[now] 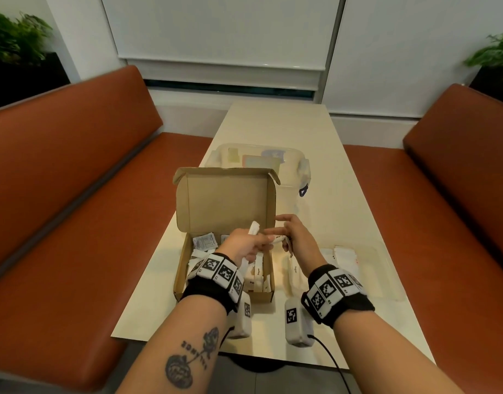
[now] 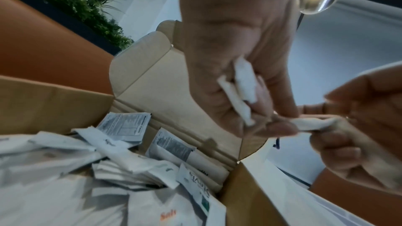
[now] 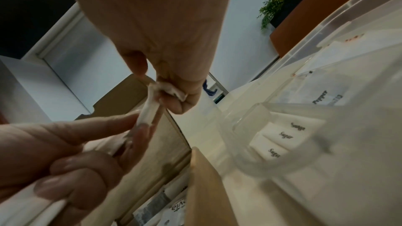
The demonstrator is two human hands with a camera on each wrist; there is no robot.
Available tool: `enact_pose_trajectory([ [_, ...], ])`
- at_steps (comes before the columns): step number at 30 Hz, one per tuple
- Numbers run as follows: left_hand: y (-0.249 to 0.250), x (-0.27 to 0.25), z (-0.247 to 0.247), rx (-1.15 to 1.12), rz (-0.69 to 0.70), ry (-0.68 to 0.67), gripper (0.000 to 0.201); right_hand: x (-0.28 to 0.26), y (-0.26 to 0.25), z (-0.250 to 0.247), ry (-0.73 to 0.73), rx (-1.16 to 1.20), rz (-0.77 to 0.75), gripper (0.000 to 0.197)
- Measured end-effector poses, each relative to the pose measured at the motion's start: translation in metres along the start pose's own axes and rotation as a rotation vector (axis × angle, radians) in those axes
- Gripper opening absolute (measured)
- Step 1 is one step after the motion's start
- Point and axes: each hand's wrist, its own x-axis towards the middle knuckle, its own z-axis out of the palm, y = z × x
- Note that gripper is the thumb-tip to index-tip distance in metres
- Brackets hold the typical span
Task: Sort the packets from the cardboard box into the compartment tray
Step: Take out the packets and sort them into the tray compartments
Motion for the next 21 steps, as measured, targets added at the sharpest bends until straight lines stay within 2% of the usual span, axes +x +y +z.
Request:
enact_pose_trajectory([
  [4,0.001,0.005,-0.001,-0.036,0.175,0.187,0.003,-0.001,0.007,-0.008,0.001,-0.070,0.025,0.031],
  [7,0.002,0.007,-0.001,-0.084,0.284,0.281,0.007,-0.001,0.012,-0.014,-0.030,-0.164,0.008,0.027],
  [10,0.004,0.008,0.002,-0.088,0.347,0.279,0.007,-0.001,0.015,-0.016,-0.052,-0.206,0.005,0.022],
  [15,0.005,0.007,0.008,-0.025,0.356,0.216,0.006,-0.002,0.013,-0.019,-0.036,-0.217,-0.043,0.010],
  [21,0.006,0.005,0.016,-0.017,0.369,0.194,0.008,-0.001,0.012,-0.024,-0.031,-0.294,-0.025,0.009],
])
